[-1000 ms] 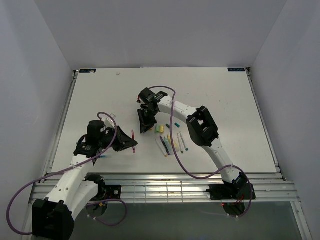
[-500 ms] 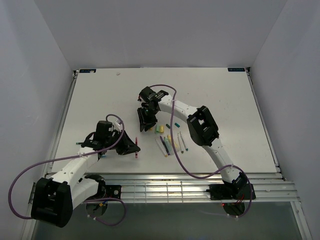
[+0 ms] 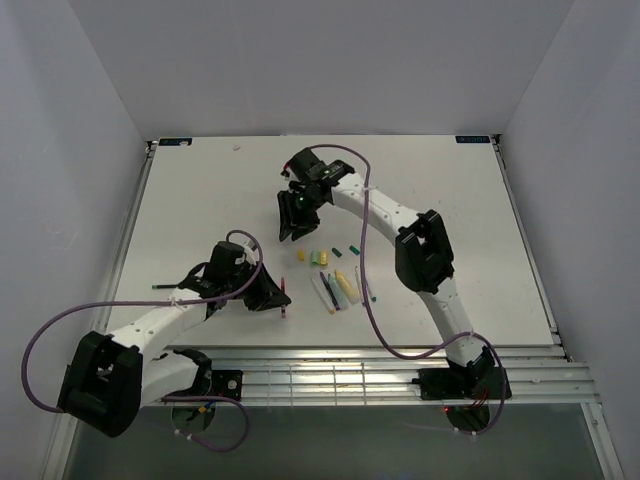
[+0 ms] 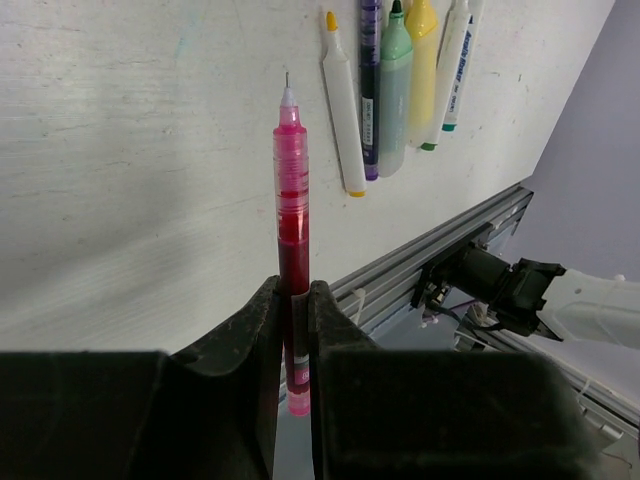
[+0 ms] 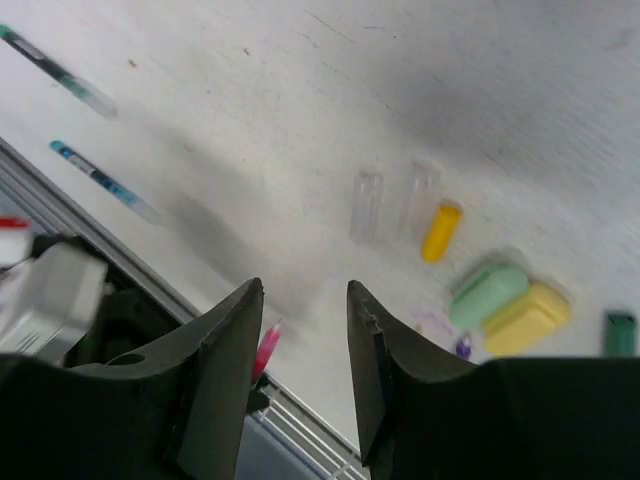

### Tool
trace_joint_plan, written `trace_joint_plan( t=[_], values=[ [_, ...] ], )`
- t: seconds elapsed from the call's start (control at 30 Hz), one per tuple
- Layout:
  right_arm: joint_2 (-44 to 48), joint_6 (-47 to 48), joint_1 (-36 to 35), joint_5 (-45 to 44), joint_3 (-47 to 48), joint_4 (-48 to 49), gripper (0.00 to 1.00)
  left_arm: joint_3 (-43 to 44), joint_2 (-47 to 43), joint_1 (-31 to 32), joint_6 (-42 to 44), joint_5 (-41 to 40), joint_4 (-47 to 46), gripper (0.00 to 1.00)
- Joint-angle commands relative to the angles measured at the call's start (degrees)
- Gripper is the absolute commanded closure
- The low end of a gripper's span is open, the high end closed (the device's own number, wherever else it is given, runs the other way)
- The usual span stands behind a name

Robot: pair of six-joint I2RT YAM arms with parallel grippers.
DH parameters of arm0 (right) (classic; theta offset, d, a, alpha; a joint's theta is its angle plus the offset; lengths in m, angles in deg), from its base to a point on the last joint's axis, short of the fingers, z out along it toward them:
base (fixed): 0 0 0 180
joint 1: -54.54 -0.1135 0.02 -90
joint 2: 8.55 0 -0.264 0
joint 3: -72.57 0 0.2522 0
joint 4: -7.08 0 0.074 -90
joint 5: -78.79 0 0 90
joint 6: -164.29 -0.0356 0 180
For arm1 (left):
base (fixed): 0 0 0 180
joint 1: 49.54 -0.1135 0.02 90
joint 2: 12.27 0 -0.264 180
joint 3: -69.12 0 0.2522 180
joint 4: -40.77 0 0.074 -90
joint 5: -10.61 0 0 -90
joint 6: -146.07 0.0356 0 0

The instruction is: Open the pen caps

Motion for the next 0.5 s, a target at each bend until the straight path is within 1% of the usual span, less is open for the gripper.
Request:
trace_joint_plan(
  t=[0.0,0.03,0.07,0.1,0.13,0.17,0.2,0.23,0.3,0.33,0.47],
  values=[
    [14.1,-0.6,3.9,0.0,-2.0,-1.4,0.54,1.3,2.8,3.3,-3.9,-5.9,-4.2,0.89],
    [16.3,-0.6,5.4,-0.4,-3.6,-1.7,0.53,1.7,3.7,3.9,-4.5,-7.1,-4.2,0.88],
    [20.5,-0.6,6.1,-0.6,-5.4,-1.8,0.52,2.4,4.5,4.5,-5.5,-8.0,-4.3,0.87],
    [22.5,-0.3,6.7,-0.7,-9.3,-1.8,0.52,2.8,6.4,5.9,-5.9,-9.1,-4.8,0.87],
    [26.7,-0.2,7.8,-0.6,-11.4,-1.7,0.52,3.4,7.3,6.7,-6.4,-11.3,-4.8,0.87],
    [28.8,-0.1,8.3,-0.6,-13.4,-1.7,0.51,4.3,8.3,8.0,-7.4,-12.1,-5.7,0.86],
    [30.7,0.4,9.0,-0.8,-17.2,-1.6,0.51,4.9,10.8,8.6,-7.8,-12.8,-6.4,0.86],
    [34.1,0.5,9.2,-1.1,-19.0,-1.5,0.51,5.4,12.3,9.2,-8.1,-13.4,-7.0,0.86],
    [37.3,0.6,9.9,-1.1,-24.4,-0.7,0.50,7.1,15.3,10.7,-9.3,-13.8,-8.6,0.86],
    [39.8,0.7,10.1,-1.0,-26.1,-0.4,0.50,7.9,18.2,11.0,-9.7,-13.7,-9.1,0.86],
    [44.1,1.2,11.8,-0.4,-31.6,-0.2,0.50,11.1,23.2,12.9,-11.3,-14.9,-10.3,0.85]
  ],
)
